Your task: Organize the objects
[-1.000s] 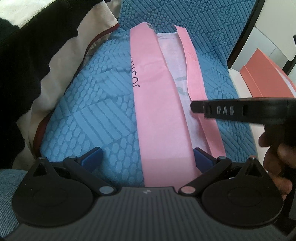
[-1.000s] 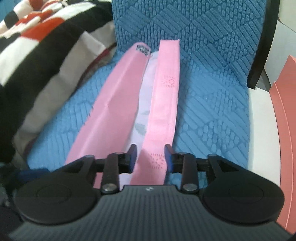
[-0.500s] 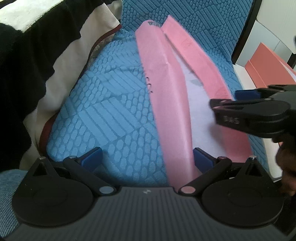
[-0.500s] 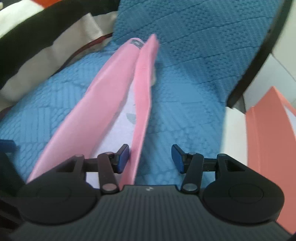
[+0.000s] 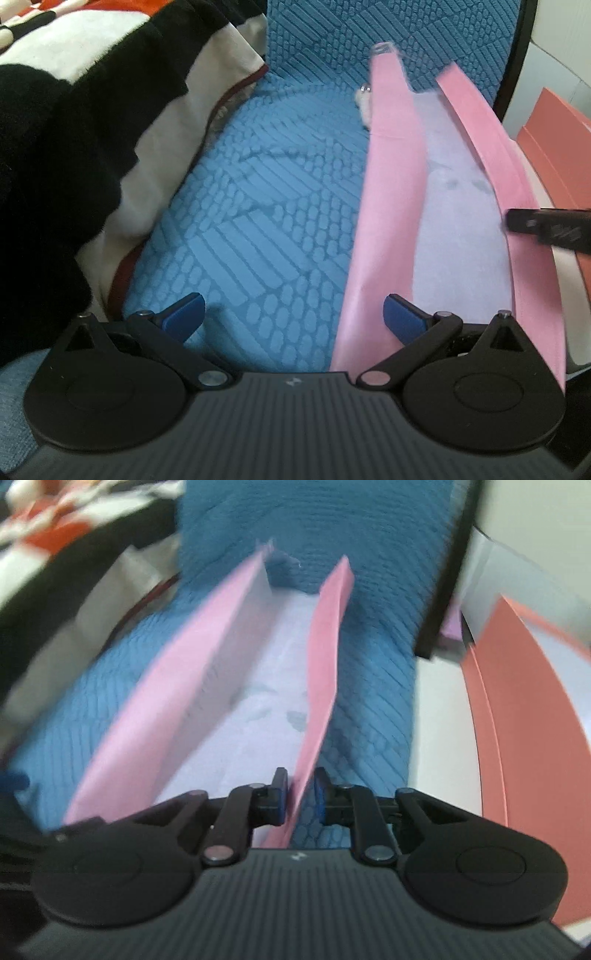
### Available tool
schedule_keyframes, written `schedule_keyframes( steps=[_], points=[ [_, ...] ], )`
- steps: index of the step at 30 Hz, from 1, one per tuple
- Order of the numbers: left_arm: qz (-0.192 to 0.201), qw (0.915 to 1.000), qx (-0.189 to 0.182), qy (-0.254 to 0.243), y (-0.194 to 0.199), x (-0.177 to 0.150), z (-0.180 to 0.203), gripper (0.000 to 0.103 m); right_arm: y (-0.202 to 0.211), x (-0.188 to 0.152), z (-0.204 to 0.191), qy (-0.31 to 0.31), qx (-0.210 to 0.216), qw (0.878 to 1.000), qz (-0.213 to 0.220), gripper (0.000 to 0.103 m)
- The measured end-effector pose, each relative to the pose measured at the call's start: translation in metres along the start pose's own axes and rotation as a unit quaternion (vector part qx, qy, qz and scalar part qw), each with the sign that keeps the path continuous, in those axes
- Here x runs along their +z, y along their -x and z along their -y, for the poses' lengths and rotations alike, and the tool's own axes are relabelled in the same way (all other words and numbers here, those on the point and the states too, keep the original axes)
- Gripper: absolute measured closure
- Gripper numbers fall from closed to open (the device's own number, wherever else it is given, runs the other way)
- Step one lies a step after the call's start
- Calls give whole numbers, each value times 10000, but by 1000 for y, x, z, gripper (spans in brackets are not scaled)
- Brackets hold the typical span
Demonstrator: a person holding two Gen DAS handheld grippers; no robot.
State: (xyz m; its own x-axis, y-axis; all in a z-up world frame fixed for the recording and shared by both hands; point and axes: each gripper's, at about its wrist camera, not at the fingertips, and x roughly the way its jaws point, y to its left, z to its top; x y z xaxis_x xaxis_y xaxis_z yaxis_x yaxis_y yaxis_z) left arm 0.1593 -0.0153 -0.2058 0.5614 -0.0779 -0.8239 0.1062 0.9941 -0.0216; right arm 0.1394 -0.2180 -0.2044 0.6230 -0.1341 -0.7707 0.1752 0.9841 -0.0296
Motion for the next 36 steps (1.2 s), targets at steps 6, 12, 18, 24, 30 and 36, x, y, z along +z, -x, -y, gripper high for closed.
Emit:
schedule_keyframes(
  steps=[6,12,18,24,30,36],
  points=[
    [51,9997,233,-113,-4,1,5,0,11,-11,27,-418,-45,9989,194,82],
    [139,9998,84,-110,-1,0,6,0,6,-25,15,168,169,9995,225,84],
    [234,9987,-461,-36,16,1,8,0,4,-29,8,355,426,9981,265,89],
    [389,9933,-1070,183,49,0,6,4,-2,-33,18,170,719,9972,131,89],
    [393,9905,-1299,239,89,-12,7,22,-4,-35,24,-31,880,9960,141,89],
    [113,9859,-1660,167,112,-33,21,52,-5,-37,28,-122,987,9949,181,89]
  ],
)
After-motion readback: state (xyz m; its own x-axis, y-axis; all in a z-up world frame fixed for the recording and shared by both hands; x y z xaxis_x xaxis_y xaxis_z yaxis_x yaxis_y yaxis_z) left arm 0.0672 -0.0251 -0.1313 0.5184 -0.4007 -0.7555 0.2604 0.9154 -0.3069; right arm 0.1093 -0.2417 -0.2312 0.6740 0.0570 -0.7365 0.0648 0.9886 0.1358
